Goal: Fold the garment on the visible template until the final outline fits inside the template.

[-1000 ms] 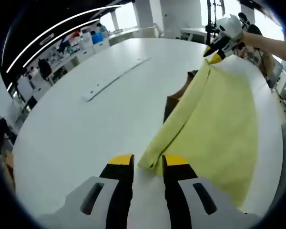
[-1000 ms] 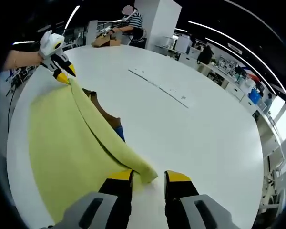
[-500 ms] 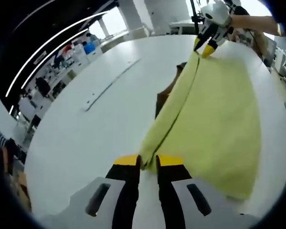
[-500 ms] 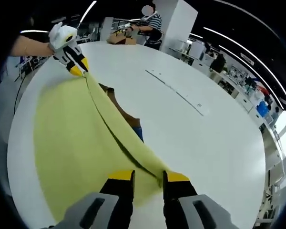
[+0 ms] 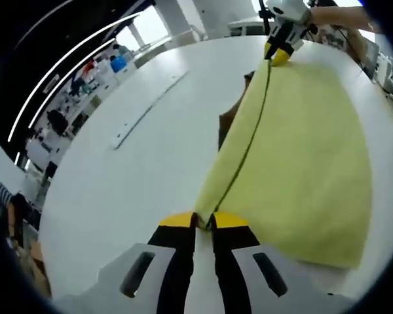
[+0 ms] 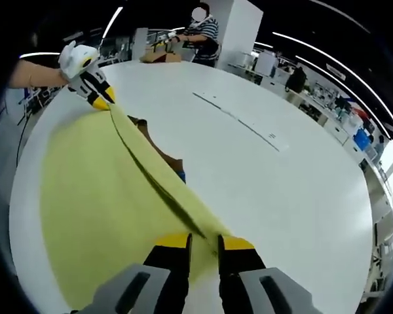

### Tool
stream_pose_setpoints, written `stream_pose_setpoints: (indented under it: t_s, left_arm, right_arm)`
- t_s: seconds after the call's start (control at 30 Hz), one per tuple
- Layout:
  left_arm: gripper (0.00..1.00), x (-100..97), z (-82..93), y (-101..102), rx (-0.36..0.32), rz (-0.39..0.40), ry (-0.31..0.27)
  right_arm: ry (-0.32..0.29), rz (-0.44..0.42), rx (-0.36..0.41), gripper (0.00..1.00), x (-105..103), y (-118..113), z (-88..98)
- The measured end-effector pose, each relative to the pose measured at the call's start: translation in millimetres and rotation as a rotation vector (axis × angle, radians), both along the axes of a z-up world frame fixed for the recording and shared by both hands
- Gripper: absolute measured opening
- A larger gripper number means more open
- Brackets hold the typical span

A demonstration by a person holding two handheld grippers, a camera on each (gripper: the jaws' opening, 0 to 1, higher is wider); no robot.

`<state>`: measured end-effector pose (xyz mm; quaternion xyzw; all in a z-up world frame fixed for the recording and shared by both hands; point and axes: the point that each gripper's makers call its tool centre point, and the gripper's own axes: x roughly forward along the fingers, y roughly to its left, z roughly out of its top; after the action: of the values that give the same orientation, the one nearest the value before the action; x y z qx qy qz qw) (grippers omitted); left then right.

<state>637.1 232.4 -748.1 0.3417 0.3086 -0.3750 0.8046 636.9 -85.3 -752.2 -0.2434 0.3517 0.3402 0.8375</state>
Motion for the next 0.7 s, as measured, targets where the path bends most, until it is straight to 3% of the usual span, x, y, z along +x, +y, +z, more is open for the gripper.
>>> stream_pose_setpoints:
  t_s: [0.2,0.5,0.7]
  left_arm:
    - [0.04,2.6,-0.1,-0.4,-0.002,0.014,-0.004]
    - [0.01,2.3,0.9,1.3,-0.022,0.052,0.005]
    - [0.01,3.2,14.6,1.8,-0.104,0.090,0.009]
  right_arm:
    - [-0.006,0.007,-0.013,0.00,2.0,1.5,-3.3]
    - [-0.022,0.011,-0.046,0.00,2.0,-0.9,-1.7]
    - [-0.054,0.021,-0.070,0.00,1.5,-4.0,11.3]
